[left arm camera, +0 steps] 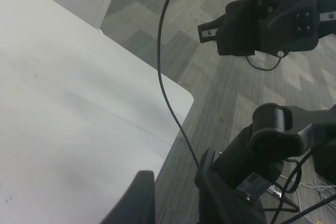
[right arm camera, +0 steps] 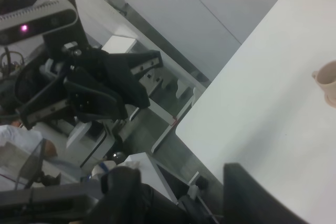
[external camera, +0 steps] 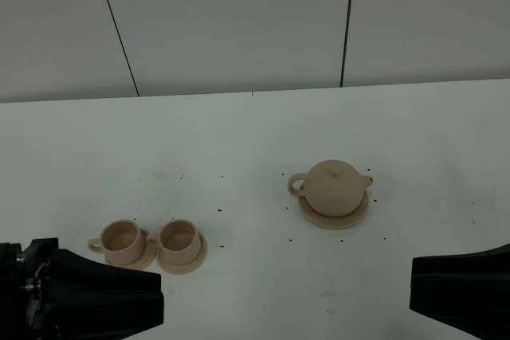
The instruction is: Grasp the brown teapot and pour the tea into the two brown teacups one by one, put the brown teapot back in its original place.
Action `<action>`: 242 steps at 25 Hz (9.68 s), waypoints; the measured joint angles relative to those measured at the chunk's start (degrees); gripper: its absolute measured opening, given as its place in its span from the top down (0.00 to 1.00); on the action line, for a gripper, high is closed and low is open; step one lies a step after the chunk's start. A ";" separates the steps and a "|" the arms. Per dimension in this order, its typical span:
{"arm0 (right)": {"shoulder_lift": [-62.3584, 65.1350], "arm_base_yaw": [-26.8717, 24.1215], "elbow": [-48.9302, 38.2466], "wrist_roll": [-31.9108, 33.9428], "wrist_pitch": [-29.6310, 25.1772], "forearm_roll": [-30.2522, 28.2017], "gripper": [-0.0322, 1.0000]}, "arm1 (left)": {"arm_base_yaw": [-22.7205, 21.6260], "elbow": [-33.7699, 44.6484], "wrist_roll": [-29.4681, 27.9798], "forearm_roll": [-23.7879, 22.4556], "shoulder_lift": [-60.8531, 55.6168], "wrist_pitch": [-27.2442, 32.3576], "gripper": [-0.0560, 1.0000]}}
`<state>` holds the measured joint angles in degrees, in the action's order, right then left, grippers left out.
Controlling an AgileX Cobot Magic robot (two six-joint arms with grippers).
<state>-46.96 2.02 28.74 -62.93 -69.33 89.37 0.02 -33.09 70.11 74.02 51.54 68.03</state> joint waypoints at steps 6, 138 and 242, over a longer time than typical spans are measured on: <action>0.00 0.00 0.00 0.00 0.00 0.00 0.63 | 0.00 0.00 0.00 0.00 0.00 0.00 0.68; -8.06 0.05 10.16 -1.35 17.03 3.08 0.63 | 0.00 4.15 -73.12 -73.69 -51.94 -8.27 0.71; -76.86 28.01 60.53 3.49 41.22 -59.49 0.70 | 0.00 4.15 -73.12 -74.02 -51.94 -8.27 0.71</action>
<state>-123.82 30.03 89.27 -59.44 -28.11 29.88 0.02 -28.94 -3.01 0.00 -0.40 59.76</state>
